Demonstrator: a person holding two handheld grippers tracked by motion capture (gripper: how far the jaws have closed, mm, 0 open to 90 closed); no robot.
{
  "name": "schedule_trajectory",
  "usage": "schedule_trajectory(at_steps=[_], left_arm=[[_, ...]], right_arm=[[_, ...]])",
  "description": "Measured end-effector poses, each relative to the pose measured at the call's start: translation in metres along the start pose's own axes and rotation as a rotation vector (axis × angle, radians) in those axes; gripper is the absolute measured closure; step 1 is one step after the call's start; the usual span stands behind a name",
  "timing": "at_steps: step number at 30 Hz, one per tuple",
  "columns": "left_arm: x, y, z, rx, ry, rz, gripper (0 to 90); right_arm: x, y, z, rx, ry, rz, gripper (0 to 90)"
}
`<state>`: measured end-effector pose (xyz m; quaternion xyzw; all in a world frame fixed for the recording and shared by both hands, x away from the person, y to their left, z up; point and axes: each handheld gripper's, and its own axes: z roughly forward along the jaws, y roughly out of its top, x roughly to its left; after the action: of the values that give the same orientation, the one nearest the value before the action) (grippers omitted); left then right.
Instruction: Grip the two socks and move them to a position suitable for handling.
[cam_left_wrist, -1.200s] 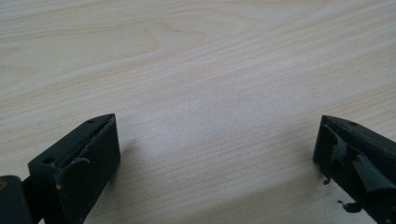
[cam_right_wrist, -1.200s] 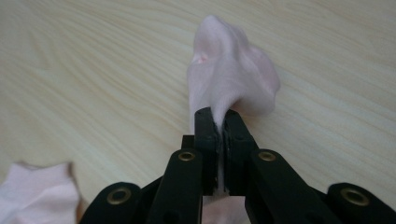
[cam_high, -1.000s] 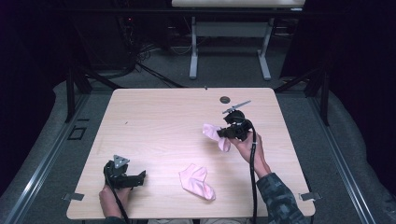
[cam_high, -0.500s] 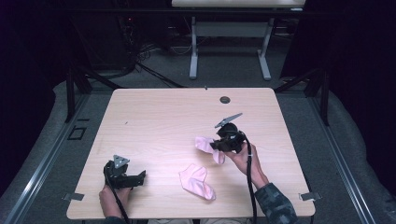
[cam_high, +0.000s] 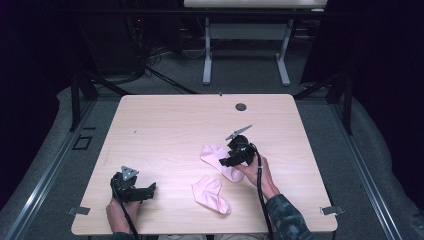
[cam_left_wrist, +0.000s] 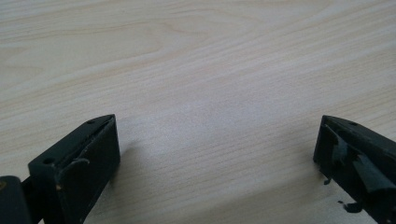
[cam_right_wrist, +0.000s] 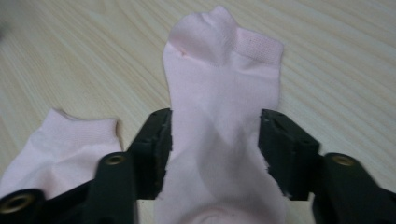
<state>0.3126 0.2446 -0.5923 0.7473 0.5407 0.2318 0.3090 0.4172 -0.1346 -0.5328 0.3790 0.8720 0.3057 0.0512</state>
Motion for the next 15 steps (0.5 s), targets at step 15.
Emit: schedule_trajectory(at_steps=[15], left_arm=[[-0.024,0.006,-0.022,-0.035,-0.082,-0.007,0.0]], right_arm=[[0.022,-0.02,-0.048,-0.066,0.018,-0.031,23.6]])
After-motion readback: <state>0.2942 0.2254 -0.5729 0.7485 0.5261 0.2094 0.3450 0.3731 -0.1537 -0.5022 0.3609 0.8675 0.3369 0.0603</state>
